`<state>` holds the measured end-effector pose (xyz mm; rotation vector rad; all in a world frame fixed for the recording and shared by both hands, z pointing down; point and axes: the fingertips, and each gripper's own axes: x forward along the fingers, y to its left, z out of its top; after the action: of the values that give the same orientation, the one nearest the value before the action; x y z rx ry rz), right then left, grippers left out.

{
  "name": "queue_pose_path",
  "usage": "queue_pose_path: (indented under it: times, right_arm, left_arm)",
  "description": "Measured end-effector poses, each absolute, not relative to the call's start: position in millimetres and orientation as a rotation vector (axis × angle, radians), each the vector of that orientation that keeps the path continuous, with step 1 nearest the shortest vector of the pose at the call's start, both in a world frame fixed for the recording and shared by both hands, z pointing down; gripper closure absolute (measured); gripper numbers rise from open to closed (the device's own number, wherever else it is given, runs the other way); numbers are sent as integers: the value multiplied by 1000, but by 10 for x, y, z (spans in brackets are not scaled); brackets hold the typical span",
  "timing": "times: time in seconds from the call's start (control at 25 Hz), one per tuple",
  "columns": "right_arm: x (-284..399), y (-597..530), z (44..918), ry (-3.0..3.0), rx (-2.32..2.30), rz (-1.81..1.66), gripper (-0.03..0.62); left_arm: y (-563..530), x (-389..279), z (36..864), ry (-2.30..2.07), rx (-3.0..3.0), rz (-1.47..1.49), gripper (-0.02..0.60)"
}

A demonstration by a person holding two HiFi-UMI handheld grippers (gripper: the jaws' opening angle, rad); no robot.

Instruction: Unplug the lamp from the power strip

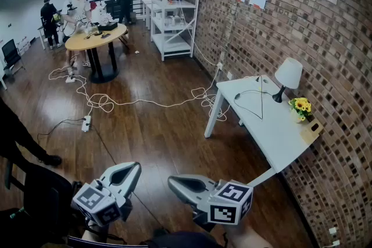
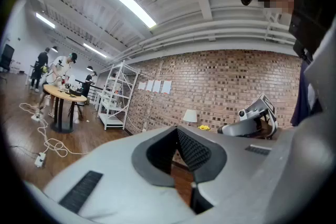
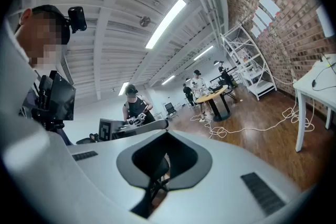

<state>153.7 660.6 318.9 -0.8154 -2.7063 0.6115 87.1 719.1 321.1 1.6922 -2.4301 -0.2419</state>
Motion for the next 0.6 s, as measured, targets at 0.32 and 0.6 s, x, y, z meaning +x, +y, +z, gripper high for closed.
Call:
queue_pose_path:
  times: [0.32, 0.6]
  right_arm:
    - [1189, 6980, 3129, -2723, -808, 563, 603]
    - [1089, 6799, 3171, -2754, -745, 577, 603]
  left_arm:
    - [7592, 541, 3213, -2407, 1693, -329, 558]
    - [7274, 504, 3333, -2344, 1791, -226, 558]
